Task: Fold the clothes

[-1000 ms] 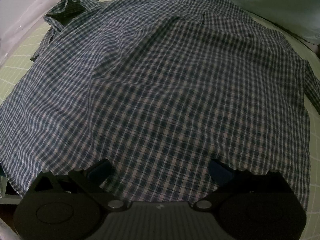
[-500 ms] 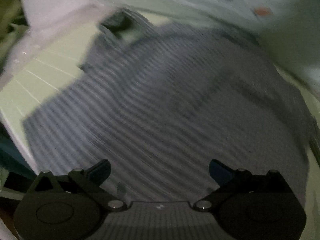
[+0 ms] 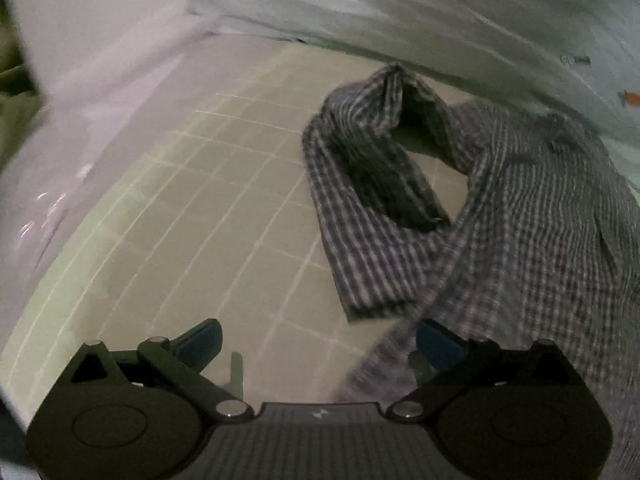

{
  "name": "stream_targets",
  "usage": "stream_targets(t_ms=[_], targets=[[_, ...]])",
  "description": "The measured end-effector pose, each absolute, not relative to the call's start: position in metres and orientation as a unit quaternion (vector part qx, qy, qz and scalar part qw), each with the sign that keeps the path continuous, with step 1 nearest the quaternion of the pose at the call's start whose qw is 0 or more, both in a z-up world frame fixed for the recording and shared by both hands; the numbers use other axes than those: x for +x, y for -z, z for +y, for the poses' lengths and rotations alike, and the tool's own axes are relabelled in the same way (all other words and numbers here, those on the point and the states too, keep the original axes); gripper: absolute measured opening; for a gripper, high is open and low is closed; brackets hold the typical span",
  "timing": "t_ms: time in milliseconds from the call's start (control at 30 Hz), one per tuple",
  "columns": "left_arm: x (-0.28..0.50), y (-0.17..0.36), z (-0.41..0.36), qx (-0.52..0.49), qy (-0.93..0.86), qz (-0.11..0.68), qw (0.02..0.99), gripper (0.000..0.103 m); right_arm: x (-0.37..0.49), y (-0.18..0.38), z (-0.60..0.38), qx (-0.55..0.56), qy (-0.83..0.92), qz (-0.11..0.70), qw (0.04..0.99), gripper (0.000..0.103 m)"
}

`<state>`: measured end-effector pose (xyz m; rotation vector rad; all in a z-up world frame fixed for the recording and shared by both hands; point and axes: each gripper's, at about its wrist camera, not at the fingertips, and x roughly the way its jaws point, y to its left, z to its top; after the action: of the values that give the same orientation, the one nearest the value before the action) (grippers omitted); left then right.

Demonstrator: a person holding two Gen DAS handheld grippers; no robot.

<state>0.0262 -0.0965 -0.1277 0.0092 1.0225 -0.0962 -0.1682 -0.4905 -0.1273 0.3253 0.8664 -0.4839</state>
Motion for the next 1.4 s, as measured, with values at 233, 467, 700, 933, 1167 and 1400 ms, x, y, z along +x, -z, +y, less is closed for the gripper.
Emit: stream_targets(t_ms=[233,467,700,933,1167,1400], targets=[[0.066,0.137,-0.097,0.018,0.151,0.512,0.845,0.066,-0.161,0.122,-0.406,0.168,0.267,0.424,0.849,0.103],[0.091,0.144,-0.103,0.045,0.21,0.505,0.836,0.023,-0.153,0.122,-0.362,0.151,0.282,0.443,0.838,0.103],[0.105,0.136,-0.06,0.064,0.202,0.49,0.845,0.005,-0.137,0.128,-0.348,0.16,0.296,0.448,0.828,0.103],[0.153,0.124,0.045,0.025,0.038,0.47,0.881,0.008,-0.118,0.132,-0.34,0.16,0.295,0.457,0.824,0.103],[0.162,0.113,0.082,-0.022,0.046,0.45,0.892,0.05,-0.105,0.135,-0.331,0.155,0.286,0.467,0.822,0.103],[0.159,0.141,0.071,-0.002,0.05,0.488,0.871,0.059,-0.092,0.142,-0.324,0.156,0.27,0.476,0.822,0.103]])
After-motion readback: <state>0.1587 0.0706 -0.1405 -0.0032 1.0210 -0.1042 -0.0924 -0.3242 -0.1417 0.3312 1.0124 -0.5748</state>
